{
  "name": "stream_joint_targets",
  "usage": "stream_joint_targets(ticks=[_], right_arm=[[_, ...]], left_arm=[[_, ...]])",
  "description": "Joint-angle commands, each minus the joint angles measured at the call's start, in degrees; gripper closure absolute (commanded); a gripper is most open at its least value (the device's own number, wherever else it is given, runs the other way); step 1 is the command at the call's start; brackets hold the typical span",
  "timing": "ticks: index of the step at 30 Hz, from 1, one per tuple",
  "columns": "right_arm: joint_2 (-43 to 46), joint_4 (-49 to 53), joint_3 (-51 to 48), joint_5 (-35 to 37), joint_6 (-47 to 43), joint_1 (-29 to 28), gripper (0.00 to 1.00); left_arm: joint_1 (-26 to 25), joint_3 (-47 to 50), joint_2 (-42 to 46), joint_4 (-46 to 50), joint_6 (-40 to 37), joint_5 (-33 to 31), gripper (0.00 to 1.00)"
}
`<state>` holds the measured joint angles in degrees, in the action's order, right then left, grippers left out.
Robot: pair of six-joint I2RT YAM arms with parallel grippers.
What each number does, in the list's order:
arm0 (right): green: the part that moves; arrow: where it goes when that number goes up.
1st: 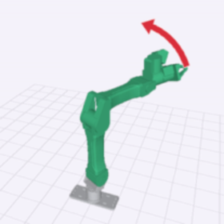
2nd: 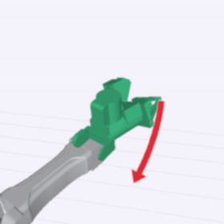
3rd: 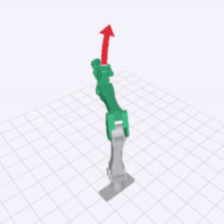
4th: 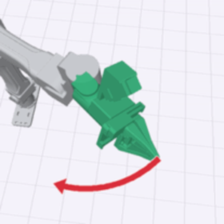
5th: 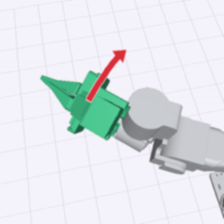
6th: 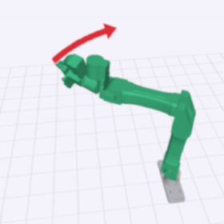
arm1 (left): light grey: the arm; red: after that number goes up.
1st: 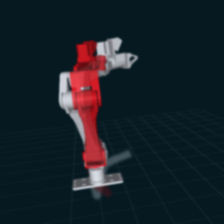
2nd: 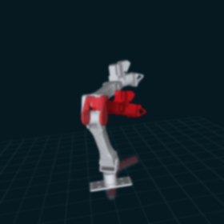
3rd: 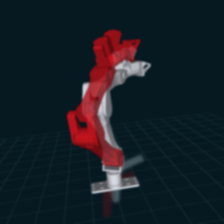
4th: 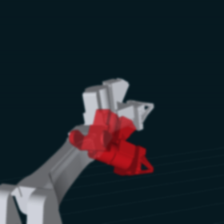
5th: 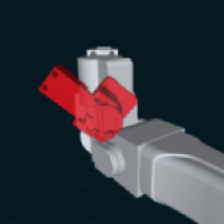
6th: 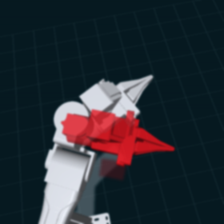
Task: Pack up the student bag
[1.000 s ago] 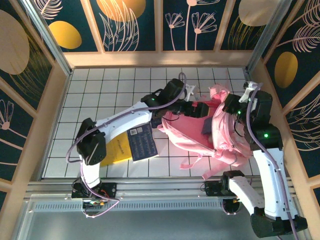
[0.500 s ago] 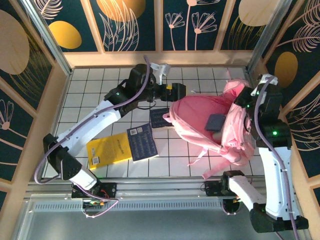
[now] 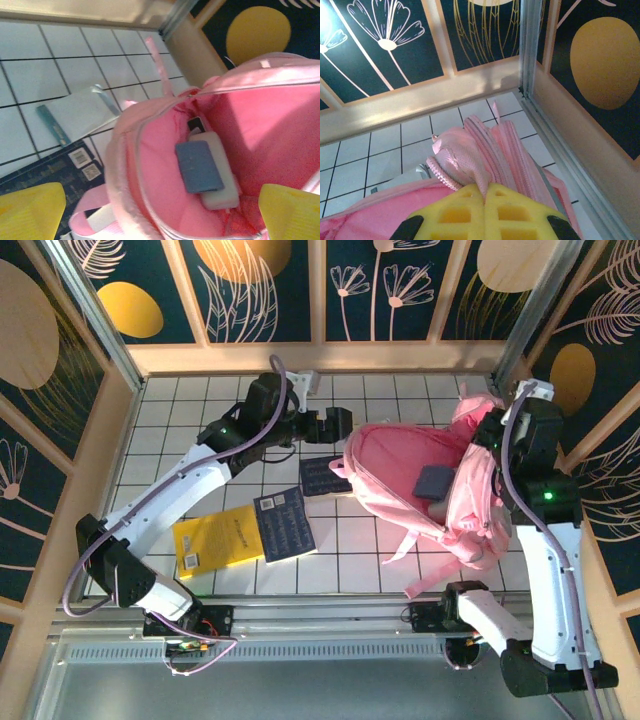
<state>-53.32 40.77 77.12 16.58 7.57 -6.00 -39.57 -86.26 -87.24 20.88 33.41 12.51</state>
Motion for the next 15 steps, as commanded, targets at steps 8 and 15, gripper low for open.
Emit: stream_joint_targets(ticks=[8,15], right_arm=[[1.3,-7.2,-8.5,4.6,4.1,1.9,1.0],[-5.0,-5.6,-13.8,-19.4,2.7,-0.1,1.0]], left_arm=[[7.1,1.9,-5.9,2.1,5.3,-0.9,0.01],[7.1,0.2,-10.6,0.4,5.9,-0.1,0.01]])
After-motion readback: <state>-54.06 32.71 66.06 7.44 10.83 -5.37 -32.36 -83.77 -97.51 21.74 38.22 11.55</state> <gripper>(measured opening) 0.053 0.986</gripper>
